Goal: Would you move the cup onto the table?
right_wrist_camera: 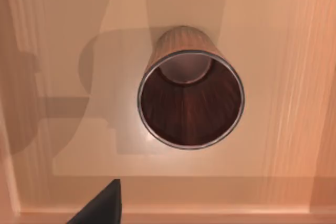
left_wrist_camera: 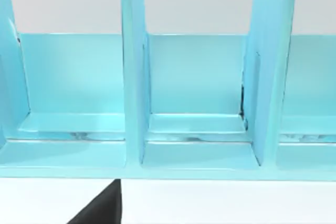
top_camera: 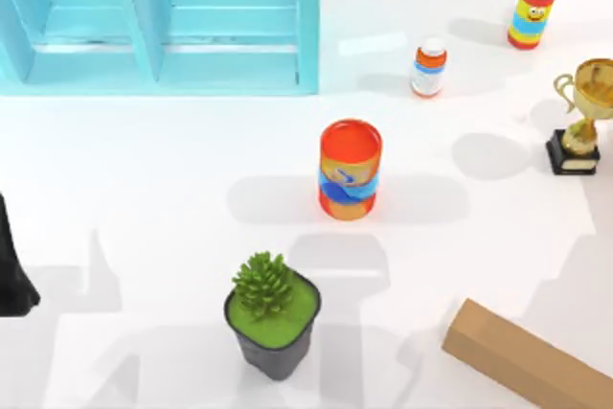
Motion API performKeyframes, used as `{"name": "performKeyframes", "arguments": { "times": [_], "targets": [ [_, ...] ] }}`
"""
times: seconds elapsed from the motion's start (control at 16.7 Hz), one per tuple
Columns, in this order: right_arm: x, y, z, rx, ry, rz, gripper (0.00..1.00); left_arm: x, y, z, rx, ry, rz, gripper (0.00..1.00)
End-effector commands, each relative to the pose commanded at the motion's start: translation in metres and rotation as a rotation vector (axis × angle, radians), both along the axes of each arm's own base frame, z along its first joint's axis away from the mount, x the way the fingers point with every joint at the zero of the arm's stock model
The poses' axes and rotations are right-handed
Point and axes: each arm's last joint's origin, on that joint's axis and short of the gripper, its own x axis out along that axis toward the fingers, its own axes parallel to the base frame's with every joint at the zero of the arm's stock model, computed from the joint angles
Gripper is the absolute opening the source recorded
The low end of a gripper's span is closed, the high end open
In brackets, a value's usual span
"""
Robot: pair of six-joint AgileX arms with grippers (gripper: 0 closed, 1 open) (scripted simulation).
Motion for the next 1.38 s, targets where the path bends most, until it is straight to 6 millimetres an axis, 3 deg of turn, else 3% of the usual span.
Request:
{"name": "performKeyframes", "arguments": {
  "times": [0.3,0.84,1.14,1.38],
  "targets": [
    [-0.002,-0.003,-0.015,0.0,0.0,0.0,1.0,0.0,0.0,0.0,0.0,0.0,0.0,1.0],
    [-0.002,-0.002,-0.095,0.0,0.002,-0.002,1.0,0.0,0.0,0.0,0.0,0.0,0.0,1.0],
    [0.0,0.0,-0.1,0.0,0.0,0.0,1.0,0.0,0.0,0.0,0.0,0.0,0.0,1.0],
    [0.0,0.0,-0.1,0.0,0.0,0.0,0.7,0.0,0.0,0.0,0.0,0.0,0.0,1.0]
  ]
}}
